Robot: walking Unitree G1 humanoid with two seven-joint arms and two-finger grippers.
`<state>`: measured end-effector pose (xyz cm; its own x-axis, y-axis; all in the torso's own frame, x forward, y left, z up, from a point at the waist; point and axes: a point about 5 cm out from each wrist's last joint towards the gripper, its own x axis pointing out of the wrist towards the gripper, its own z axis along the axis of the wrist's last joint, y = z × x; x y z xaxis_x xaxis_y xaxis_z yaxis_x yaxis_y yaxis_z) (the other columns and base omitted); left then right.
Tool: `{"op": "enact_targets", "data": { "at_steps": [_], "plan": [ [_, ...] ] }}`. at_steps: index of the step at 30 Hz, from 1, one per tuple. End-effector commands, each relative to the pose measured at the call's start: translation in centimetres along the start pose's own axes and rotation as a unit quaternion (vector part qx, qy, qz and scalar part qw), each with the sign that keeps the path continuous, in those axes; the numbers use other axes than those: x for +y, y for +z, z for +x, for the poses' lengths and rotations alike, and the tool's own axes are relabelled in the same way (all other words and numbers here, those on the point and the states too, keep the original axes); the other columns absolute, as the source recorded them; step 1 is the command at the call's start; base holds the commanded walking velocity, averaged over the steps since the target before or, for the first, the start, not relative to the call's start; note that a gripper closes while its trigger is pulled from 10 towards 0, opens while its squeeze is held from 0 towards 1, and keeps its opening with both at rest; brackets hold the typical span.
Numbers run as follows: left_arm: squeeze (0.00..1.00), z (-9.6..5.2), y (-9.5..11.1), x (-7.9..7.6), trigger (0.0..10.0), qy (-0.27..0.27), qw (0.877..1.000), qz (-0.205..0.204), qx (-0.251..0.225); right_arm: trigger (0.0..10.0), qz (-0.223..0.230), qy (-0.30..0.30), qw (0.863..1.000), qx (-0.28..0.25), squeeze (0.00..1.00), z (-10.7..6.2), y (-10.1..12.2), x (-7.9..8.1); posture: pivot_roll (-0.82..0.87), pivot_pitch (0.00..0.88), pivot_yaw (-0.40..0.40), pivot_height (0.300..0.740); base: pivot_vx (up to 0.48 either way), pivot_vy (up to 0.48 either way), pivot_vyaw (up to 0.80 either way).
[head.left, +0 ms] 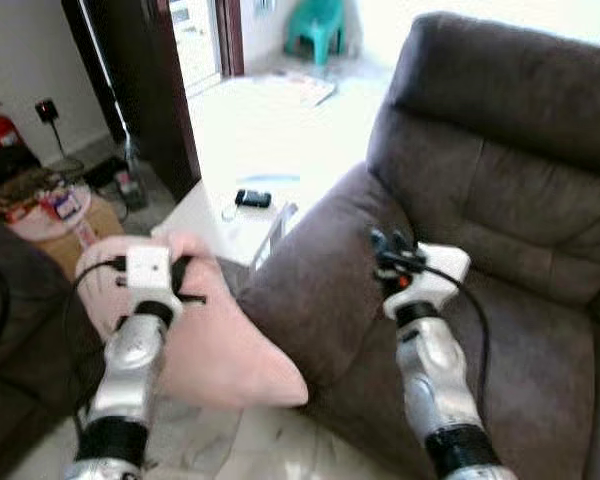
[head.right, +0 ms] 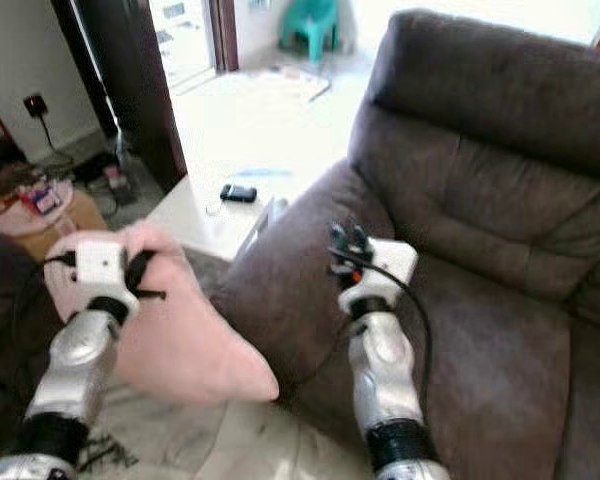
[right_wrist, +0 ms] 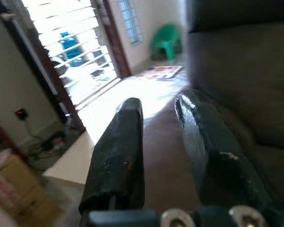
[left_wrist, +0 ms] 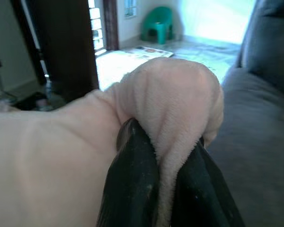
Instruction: Move the pillow to the sofa from floor
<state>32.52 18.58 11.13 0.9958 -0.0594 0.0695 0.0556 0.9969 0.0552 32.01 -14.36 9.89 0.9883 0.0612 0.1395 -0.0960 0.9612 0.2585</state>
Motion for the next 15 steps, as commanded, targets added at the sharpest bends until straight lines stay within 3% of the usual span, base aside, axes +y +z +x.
{"op": "enact_targets", "data": {
  "at_steps": [1,15],
  "plan": [
    [0.0,0.73,2.45,-0.2,10.0,-0.009,0.998,0.005,-0.056,10.0,0.005,0.003,1.0,0.0,0.0,0.1,-0.02,0.39,0.12,0.0,-0.044,0.74,0.0,0.0,0.0],
    [0.0,0.73,2.45,-0.2,10.0,-0.009,0.998,0.005,-0.056,10.0,0.005,0.003,1.0,0.0,0.0,0.1,-0.02,0.39,0.12,0.0,-0.044,0.74,0.0,0.0,0.0]
  ]
}}
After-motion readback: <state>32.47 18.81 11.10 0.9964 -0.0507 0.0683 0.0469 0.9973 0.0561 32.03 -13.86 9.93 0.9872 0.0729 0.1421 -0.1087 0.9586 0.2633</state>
